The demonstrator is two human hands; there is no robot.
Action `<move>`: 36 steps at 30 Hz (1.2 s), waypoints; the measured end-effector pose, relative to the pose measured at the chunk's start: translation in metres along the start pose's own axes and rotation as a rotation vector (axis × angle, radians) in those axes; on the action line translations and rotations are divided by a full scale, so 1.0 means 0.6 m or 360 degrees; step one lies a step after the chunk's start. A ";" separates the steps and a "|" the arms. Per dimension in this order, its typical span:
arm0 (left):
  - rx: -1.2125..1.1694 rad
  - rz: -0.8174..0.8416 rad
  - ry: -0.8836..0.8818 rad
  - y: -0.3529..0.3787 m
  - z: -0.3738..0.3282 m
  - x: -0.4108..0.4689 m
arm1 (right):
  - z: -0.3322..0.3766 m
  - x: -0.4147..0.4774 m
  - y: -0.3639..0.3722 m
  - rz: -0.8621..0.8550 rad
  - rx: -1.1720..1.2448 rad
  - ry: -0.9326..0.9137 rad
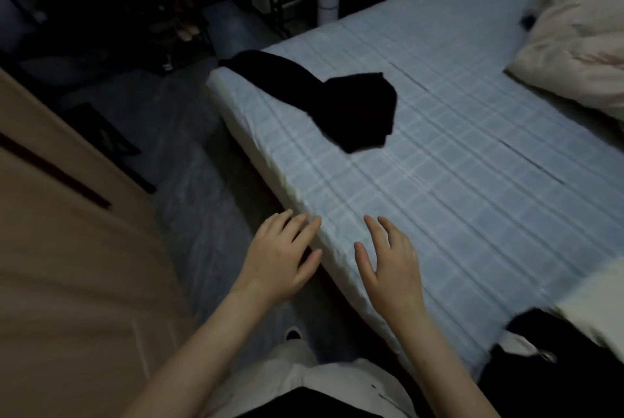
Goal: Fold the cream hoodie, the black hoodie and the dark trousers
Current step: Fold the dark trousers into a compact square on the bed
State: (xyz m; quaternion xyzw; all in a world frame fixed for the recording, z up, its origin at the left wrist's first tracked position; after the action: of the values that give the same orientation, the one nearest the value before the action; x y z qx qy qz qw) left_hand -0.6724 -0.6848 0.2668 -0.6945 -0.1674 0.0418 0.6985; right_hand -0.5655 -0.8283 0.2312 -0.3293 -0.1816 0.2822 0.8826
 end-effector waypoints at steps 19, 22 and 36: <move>-0.0019 0.0120 -0.0162 0.112 0.457 0.379 | 0.081 0.540 0.252 0.0115 -0.0048 0.0049; 0.0007 0.0077 -0.0046 0.101 0.498 0.504 | 0.090 0.629 0.242 0.0013 -0.0055 0.0054; -0.0224 0.0419 0.0791 0.242 0.460 0.816 | -0.033 0.765 0.191 -0.0536 -0.0188 0.0729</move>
State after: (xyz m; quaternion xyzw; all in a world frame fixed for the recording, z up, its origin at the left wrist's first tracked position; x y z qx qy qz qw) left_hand -0.2672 -0.2739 0.2042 -0.7460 0.0980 -0.0512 0.6567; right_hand -0.2435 -0.4827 0.2005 -0.4006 -0.0459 0.0387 0.9143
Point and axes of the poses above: each hand's wrist, its own x-axis towards the middle knuckle, its own y-axis out of the palm, z = x × y, the point moved 9 cm from there along x, towards the middle knuckle, and after that the axes turned 13 degrees about x, right-handed, at the moved point
